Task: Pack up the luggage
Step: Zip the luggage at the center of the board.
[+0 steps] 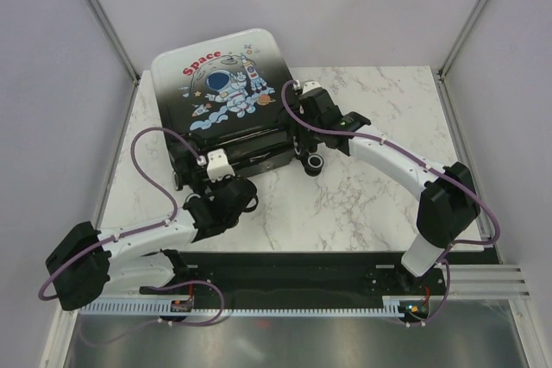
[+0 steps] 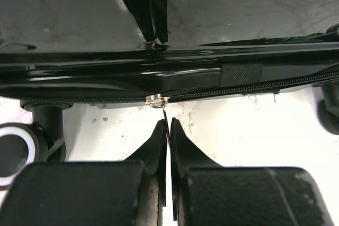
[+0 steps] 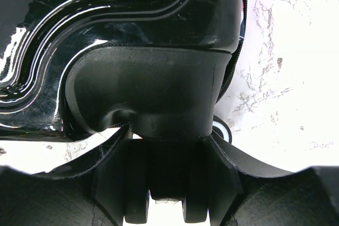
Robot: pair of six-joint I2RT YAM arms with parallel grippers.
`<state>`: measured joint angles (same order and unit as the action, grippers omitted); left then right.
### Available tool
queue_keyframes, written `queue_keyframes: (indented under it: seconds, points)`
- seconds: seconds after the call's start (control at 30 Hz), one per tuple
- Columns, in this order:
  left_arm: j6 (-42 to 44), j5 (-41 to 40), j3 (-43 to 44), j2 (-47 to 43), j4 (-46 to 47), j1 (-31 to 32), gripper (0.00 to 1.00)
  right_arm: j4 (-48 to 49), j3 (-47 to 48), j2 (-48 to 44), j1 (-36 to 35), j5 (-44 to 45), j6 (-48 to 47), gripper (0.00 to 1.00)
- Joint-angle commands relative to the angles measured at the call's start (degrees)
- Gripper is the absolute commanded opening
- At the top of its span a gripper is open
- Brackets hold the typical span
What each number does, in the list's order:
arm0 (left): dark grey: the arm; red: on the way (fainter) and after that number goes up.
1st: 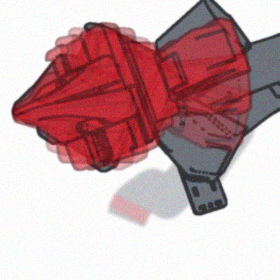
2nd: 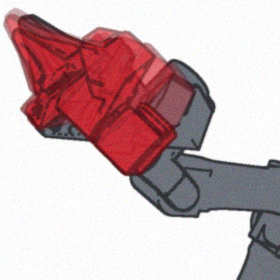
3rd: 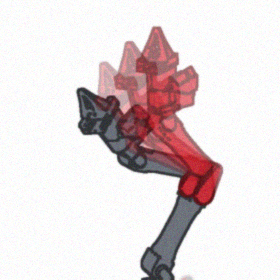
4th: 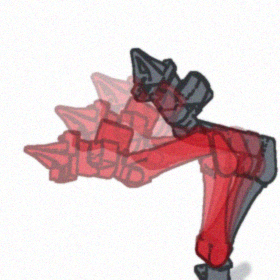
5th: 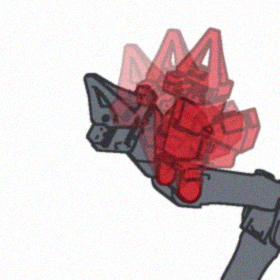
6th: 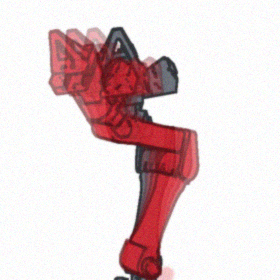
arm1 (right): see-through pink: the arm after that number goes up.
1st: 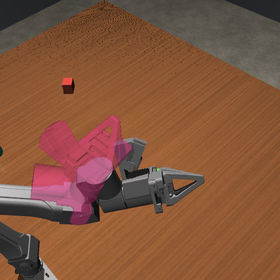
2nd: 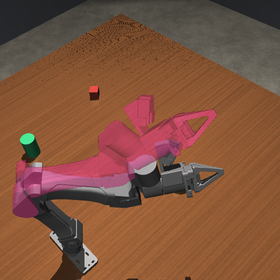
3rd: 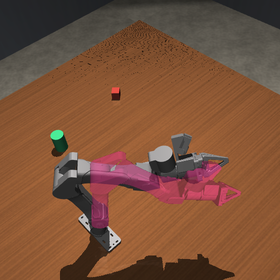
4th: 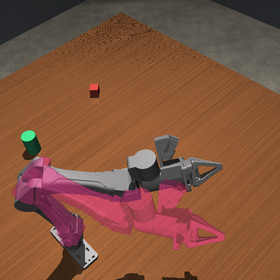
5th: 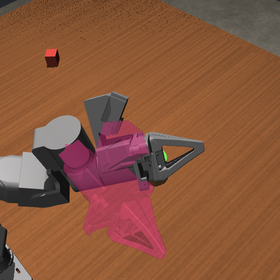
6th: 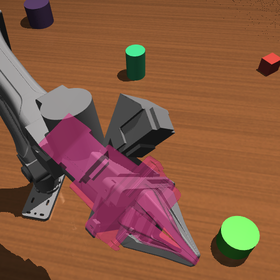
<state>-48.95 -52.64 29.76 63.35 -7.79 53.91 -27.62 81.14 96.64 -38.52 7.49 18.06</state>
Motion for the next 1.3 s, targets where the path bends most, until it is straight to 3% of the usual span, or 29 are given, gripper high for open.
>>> queue_keyframes:
  seconds: [0.0, 0.77, 1.27]
  points:
    - [3.95, 13.0, 3.9, 3.53, 9.01, 3.31, 0.02, -2.35, -1.86, 2.06, -6.65, -17.51, 3.21, 0.0]
    - [14.23, 31.28, 10.49, 13.81, 22.2, 3.83, 0.02, -3.94, -1.52, -1.54, -6.74, -15.66, 3.73, 0.0]
    - [17.92, 35.33, 17.7, 19.61, 24.49, 4.27, 0.02, -10.52, 4.46, -4.35, -6.74, -11.44, 1.63, 0.0]
